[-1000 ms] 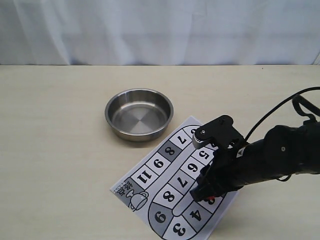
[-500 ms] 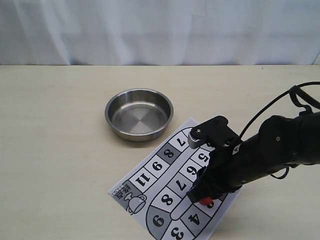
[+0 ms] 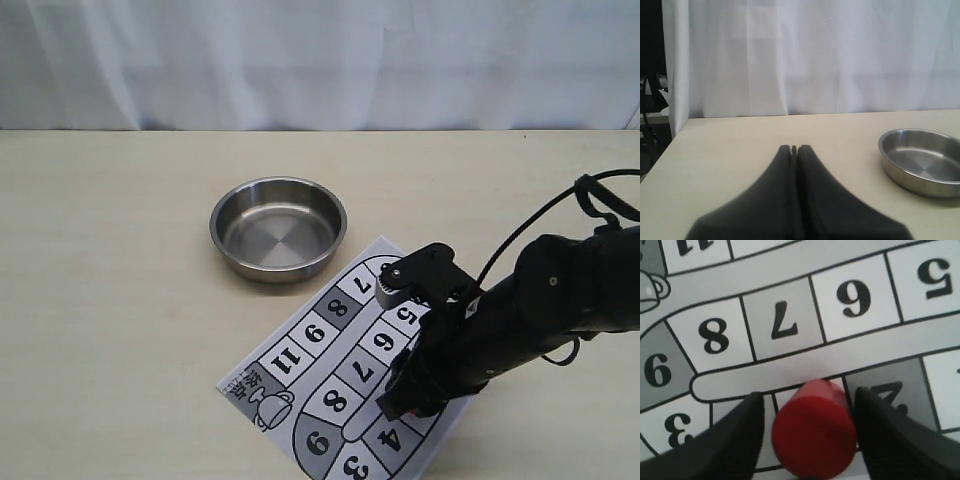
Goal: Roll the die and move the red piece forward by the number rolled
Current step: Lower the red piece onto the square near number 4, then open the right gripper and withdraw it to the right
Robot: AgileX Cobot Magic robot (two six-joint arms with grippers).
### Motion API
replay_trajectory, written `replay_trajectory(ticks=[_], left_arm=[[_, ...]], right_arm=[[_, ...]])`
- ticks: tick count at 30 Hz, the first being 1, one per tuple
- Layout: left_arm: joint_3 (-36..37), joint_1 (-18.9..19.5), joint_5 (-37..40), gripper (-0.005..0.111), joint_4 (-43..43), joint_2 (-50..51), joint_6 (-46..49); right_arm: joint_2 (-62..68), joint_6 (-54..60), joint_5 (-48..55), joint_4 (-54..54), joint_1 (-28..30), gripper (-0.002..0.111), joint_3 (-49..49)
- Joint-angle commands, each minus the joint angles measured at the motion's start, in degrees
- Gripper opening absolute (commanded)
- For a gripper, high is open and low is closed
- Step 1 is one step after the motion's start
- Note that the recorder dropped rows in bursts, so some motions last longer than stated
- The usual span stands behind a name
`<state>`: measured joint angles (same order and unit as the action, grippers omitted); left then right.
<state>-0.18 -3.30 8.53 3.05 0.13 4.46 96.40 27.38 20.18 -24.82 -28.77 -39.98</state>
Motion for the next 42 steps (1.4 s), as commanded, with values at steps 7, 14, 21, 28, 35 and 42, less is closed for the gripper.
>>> replay_trajectory(ticks=[7, 14, 21, 28, 35, 42], left_arm=[[0.18, -0.09, -0.34, 0.0, 0.1, -0.13, -0.29], [0.18, -0.09, -0.34, 0.0, 0.1, -0.13, -0.29], [0.18, -0.09, -0.34, 0.0, 0.1, -0.13, -0.29], [0.18, -0.09, -0.34, 0.0, 0.1, -0.13, -0.29], [0.18, -0.09, -0.34, 0.0, 0.1, -0.13, -0.29], [0.18, -0.09, -0.34, 0.0, 0.1, -0.13, -0.29]], right_arm=[[-0.11, -0.02, -0.42, 0.66, -0.05, 0.079, 0.07], [-4.23, -0.5, -1.2, 0.66, -0.05, 0.079, 0.07], [-10.15, -6.58, -3.84, 0.66, 0.18, 0.049, 0.07], [-12.35, -11.53, -4.74, 0.66, 5.26, 0.007, 0.07], [-12.35, -11.55, -2.96, 0.79, 14.8, 0.004, 0.07], [-11.99, -11.65, 8.69, 5.88, 25.24, 0.004, -4.09]])
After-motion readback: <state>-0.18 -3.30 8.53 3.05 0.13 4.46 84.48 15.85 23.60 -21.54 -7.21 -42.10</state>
